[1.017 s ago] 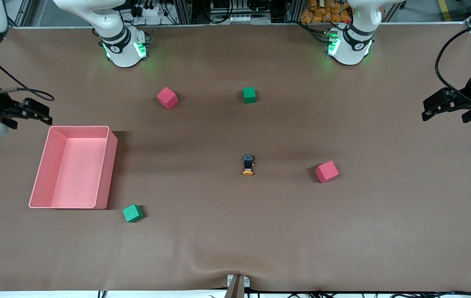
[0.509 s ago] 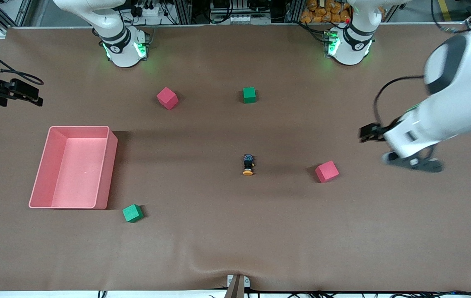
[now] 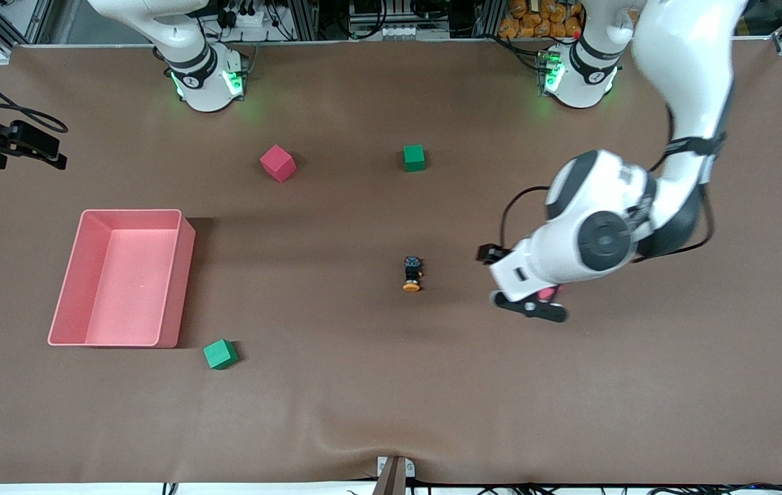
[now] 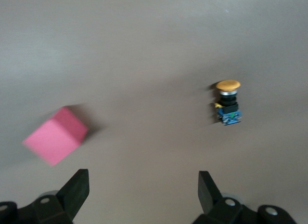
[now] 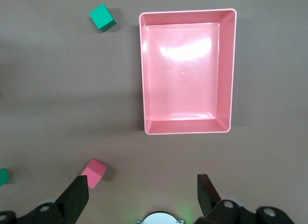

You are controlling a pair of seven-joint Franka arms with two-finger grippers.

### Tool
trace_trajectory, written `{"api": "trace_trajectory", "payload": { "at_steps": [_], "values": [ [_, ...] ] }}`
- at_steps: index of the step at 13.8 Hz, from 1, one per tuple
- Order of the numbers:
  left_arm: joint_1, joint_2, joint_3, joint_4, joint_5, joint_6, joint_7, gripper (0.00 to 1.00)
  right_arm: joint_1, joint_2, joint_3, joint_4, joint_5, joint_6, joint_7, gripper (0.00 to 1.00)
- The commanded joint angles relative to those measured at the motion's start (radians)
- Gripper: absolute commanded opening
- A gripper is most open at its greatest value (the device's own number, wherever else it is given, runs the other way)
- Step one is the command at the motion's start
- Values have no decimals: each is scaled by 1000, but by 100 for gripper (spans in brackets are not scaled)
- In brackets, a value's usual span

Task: Place and upright button with both arms
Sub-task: 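Reach the left gripper to the upright yellow button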

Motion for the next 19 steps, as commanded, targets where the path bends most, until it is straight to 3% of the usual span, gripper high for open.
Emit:
{"api": "trace_trajectory", "payload": {
  "at_steps": [1,7,11,13,19],
  "values": [
    [-128,98,91,88,-5,32,-7,100,-113,-12,99,-1,36,-12,6,100],
    [-268,254,138,110,-11,196,-21,100,-107,-14,96,-3,36,-14,4,100],
    [-281,297,123,124,-17,230,-24,100,-100,-16,101,-1,34,-15,3,100],
    [-287,295,132,122,-82,223,-50,93,-97,-14,102,7,20,-9,1,100],
    [-348,300,156,124,-82,229,-167,80,-103,-12,96,92,-10,-51,85,100]
  ]
}}
